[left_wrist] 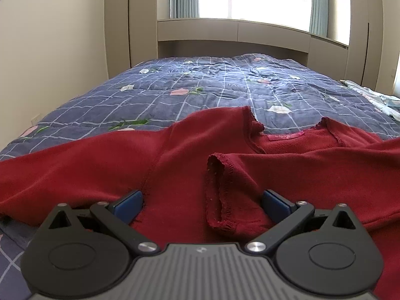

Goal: Fold small clothes
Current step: 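Lay the sleeve across the sweater body and open the right gripper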

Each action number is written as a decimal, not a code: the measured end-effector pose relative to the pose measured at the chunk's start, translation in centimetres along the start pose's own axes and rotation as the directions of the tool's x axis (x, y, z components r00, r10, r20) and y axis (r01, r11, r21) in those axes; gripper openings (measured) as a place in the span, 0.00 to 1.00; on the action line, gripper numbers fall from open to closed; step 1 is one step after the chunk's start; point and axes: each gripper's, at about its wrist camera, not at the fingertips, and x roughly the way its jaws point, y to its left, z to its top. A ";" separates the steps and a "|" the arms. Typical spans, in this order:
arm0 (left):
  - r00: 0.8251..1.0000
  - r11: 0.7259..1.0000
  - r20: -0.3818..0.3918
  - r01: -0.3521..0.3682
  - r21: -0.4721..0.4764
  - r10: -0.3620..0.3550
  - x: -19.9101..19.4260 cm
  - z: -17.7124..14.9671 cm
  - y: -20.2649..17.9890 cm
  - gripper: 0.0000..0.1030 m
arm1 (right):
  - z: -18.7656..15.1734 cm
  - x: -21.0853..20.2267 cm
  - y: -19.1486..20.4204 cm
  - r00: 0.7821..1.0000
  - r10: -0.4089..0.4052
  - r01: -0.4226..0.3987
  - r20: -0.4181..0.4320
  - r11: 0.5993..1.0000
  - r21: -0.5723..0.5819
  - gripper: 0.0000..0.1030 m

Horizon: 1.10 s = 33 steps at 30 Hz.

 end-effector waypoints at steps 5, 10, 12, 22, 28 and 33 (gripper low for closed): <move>1.000 1.000 -0.001 0.000 0.001 0.000 0.1 0.0 0.0 1.00 | -1.6 1.4 -1.4 0.999 0.026 -0.024 -0.046 0.998 0.054 0.14; 1.000 1.000 0.000 0.000 0.001 0.000 0.1 0.0 0.0 1.00 | -3.4 -2.3 -2.8 0.998 0.054 -0.054 0.016 0.997 0.053 0.50; 1.000 1.000 0.000 0.000 0.000 0.000 0.1 0.0 0.0 1.00 | -4.4 -4.3 -2.9 0.999 0.042 -0.041 0.033 0.999 -0.011 0.52; 1.000 1.000 -0.001 0.000 0.001 0.000 0.1 0.0 0.0 1.00 | -8.6 -7.4 2.1 0.995 0.086 -0.054 0.048 0.886 -0.461 0.39; 1.000 1.000 -0.001 0.000 0.001 0.000 0.1 0.0 0.0 1.00 | -8.7 -7.4 4.4 0.996 0.038 0.013 0.081 0.834 -0.551 0.06; 1.000 1.000 -0.002 0.001 0.001 -0.001 0.1 0.0 0.0 1.00 | -7.2 -7.9 3.2 0.998 0.001 -0.011 -0.055 0.984 -0.178 0.04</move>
